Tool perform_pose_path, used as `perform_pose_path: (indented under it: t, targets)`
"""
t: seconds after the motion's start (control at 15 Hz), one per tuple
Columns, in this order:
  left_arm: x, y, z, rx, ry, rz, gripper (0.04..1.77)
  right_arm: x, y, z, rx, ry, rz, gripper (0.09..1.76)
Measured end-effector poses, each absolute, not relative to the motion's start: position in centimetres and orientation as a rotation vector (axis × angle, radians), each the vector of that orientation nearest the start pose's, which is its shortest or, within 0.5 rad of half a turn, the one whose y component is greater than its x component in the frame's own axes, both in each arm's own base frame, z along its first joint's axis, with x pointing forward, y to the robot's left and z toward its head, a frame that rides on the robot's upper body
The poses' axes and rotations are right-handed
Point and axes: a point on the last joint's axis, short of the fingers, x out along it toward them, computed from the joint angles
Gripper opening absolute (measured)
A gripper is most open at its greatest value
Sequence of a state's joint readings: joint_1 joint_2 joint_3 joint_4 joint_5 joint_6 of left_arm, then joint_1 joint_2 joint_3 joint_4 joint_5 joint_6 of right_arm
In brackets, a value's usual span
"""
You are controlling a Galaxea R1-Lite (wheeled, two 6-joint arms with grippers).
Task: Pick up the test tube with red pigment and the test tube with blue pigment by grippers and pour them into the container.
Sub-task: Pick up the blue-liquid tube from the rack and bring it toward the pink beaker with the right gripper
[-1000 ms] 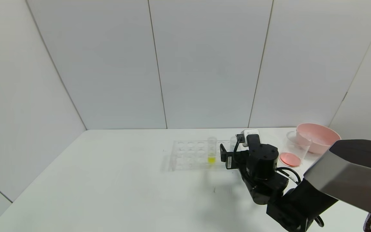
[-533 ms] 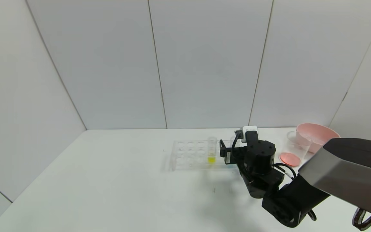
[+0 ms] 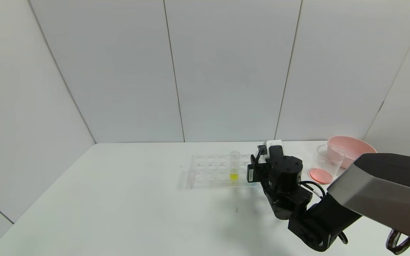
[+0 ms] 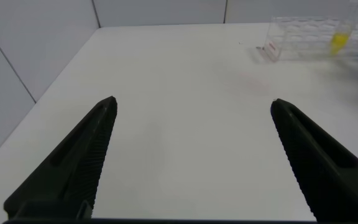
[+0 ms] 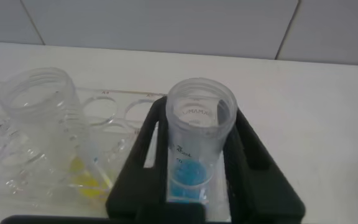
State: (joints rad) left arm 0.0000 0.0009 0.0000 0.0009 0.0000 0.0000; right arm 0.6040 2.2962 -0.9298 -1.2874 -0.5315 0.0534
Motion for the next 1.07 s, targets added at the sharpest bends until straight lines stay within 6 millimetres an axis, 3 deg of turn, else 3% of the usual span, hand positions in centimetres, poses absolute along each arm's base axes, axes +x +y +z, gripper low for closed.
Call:
perform_pose_path:
  t: [0.07,0.6,1.07]
  targets:
    - [-2.3,0.0,7.5,0.000,0.002,0.000,1.76,34.1,22.2,6.1,0.011,0.068,0.070,0.52]
    - [-2.3,0.0,7.5,0.000,0.002,0.000,1.76,34.1,22.2,6.7,-0.012,0.055,0.071,0.52]
    - [-2.3,0.0,7.5,0.000,0.001,0.000,1.76,33.5,21.8,11.3,-0.046,-0.046,0.098,0.52]
